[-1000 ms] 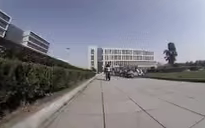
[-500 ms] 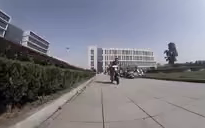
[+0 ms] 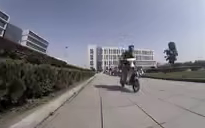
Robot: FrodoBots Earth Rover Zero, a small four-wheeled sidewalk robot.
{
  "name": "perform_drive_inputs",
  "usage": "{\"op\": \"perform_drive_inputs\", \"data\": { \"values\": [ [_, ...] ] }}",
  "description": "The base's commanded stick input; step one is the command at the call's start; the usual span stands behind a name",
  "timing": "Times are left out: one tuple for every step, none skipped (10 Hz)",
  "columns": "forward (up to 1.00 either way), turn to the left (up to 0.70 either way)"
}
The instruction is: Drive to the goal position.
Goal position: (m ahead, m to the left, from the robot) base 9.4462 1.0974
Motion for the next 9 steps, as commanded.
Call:
{"op": "perform_drive_inputs", "data": {
  "values": [
    [0.50, 0.00],
    [0.50, 0.00],
    [0.50, 0.12],
    [0.50, 0.40],
    [0.50, 0.50],
    [0.50, 0.43],
    [0.50, 0.21],
    [0.50, 0.00],
    [0.50, 0.00]
  ]
}}
